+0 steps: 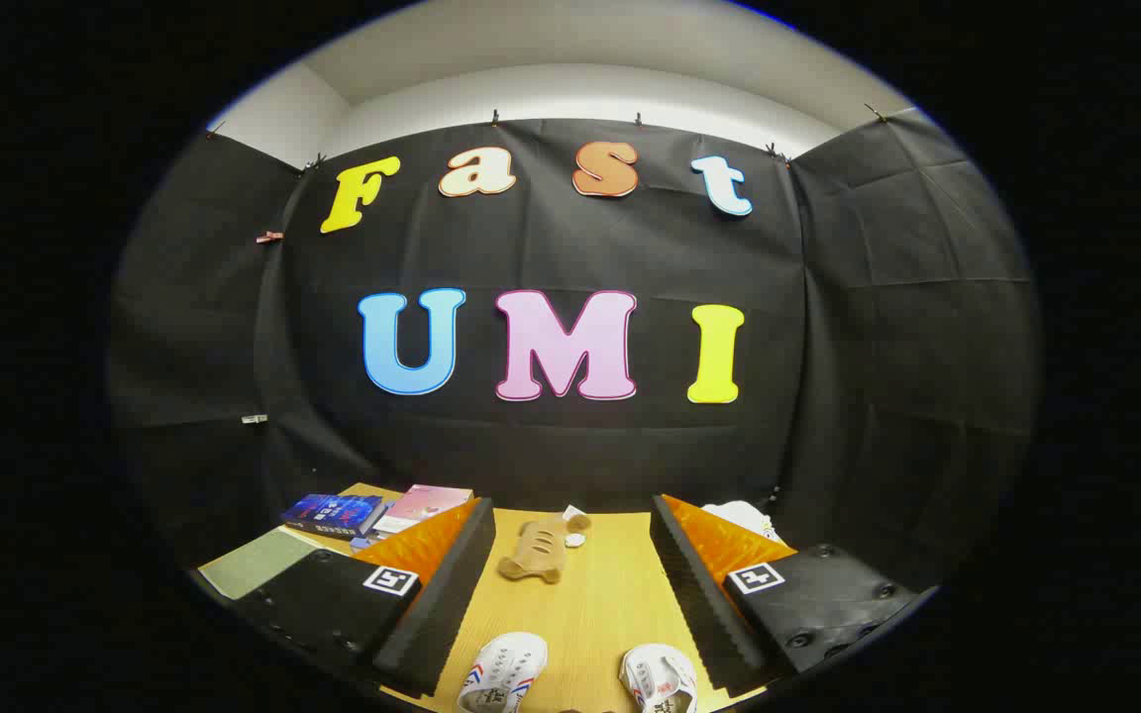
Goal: Open the storage box then place both shoes into the box .Put the left shoe in first, then the right shoe, with the right side of both shoes facing outward in a uniform manner.
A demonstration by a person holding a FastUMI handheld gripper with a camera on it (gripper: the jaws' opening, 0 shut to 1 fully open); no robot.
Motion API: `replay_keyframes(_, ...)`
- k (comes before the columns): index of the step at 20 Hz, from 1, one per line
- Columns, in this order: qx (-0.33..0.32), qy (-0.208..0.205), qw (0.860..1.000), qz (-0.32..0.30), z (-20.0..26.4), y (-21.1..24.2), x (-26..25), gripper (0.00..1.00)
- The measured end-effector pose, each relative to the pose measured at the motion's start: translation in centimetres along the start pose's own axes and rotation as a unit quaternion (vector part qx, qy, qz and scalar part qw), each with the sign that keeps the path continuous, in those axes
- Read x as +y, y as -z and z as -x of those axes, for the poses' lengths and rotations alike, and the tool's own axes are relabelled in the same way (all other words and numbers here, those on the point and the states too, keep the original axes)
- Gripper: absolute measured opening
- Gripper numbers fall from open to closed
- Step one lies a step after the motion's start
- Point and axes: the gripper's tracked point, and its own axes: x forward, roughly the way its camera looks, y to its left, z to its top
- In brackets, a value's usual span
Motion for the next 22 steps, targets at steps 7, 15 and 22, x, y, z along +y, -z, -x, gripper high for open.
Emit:
replay_keyframes(7, 0.003, -0.009, 1.0, 0.009, -0.4, 0.7, 2.2, 0.97)
replay_keyframes(15, 0.016, 0.008, 1.0, 0.008, -0.4, 2.0, 3.2, 0.97)
replay_keyframes(22, 0.095, -0.04, 0.993, -0.059, -0.8, 6.3, 6.6, 0.98)
